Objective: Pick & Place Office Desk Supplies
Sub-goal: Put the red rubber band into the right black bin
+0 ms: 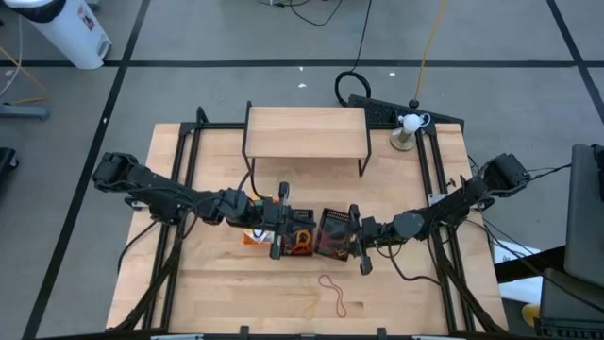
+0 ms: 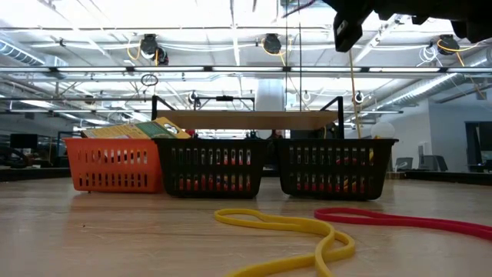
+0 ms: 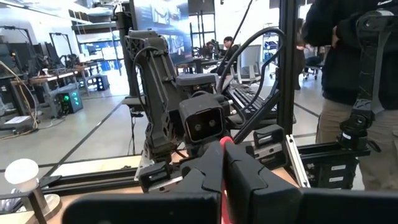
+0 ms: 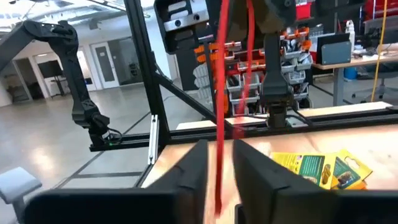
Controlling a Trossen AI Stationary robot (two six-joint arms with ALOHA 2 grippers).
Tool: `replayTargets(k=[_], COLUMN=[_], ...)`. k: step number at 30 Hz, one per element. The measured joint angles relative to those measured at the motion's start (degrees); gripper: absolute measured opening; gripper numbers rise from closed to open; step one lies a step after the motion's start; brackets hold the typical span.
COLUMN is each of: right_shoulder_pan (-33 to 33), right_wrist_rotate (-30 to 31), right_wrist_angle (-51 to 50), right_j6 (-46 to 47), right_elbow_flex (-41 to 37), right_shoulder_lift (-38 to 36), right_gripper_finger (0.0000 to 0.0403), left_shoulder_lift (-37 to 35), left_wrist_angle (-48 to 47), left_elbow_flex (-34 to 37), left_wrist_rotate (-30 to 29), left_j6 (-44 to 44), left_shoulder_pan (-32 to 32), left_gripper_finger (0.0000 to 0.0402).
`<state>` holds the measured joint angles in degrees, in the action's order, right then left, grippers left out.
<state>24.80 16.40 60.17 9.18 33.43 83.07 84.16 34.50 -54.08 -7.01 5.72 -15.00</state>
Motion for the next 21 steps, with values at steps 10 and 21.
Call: replayTargets(k=[10,21], right_shoulder_pan=[-0.37,-0.29], right_wrist_rotate=[0.09,3.11], right_wrist_angle=[-0.32,-0.43], right_j6=[-0.26,-0.93], right_elbow_flex=[0.0,-0.04], right_shoulder_lift=[0.01,0.02], right_gripper_finger=[0.0013,0.0001], left_shoulder_lift=[-0.02,-0.02], left_wrist_angle=[-0.07,-0.39], left_elbow_flex=[0.0,0.0], left_wrist_rotate=[0.02,1.37], left_j6=[0.0,3.25], left_shoulder_pan=[0.0,0.0], left_gripper_finger=[0.0,0.001])
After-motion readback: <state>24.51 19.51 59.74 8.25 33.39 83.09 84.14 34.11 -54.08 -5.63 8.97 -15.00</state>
